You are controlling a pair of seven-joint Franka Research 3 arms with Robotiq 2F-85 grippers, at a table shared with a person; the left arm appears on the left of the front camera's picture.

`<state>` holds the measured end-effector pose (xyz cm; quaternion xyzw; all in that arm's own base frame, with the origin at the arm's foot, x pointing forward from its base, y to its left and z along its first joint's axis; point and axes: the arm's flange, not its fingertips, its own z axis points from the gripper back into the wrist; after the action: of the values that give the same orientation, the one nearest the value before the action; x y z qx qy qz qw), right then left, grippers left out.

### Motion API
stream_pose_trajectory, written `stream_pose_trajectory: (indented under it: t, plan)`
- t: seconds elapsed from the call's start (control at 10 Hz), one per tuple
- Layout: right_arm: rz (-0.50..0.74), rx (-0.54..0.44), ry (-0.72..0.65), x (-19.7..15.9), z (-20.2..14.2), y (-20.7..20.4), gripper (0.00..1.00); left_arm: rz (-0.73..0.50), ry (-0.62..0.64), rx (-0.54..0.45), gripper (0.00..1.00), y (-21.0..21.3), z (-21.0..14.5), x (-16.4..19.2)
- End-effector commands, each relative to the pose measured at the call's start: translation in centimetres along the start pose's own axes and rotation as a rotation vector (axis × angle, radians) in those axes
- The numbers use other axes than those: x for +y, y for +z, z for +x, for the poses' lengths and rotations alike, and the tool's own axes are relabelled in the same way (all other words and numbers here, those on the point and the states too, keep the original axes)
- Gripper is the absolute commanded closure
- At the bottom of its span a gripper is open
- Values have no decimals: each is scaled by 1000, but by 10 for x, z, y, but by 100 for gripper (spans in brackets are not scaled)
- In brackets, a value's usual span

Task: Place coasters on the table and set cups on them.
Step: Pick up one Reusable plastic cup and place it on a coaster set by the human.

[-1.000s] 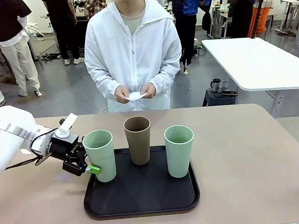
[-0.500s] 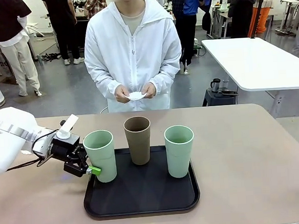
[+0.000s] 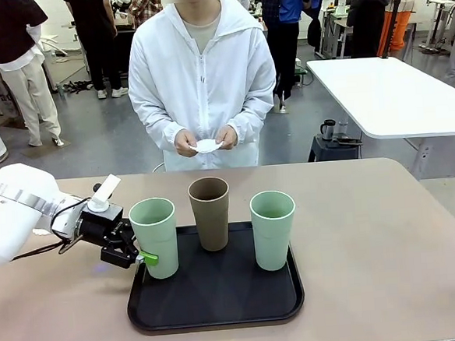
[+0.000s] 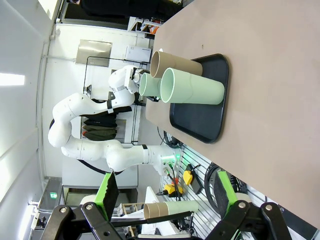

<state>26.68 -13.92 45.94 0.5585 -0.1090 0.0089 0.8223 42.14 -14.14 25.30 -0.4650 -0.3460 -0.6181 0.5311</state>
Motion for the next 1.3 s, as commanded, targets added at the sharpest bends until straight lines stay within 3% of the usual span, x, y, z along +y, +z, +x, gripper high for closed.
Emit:
stream_pose_trajectory:
  t: [0.0, 0.2, 0.7, 1.2]
  plan:
    - [16, -3, 5, 0, 0, 0, 0, 26, -45, -26, 73, -3, 2, -2]
    - [16, -3, 5, 0, 0, 0, 0, 41, -13, -61, 73, 16, 36, -16]
    - [16, -3, 5, 0, 0, 0, 0, 100, -16, 10, 73, 60, 136, -32]
    - [16, -3, 5, 0, 0, 0, 0, 114, -32, -5, 73, 63, 143, -29]
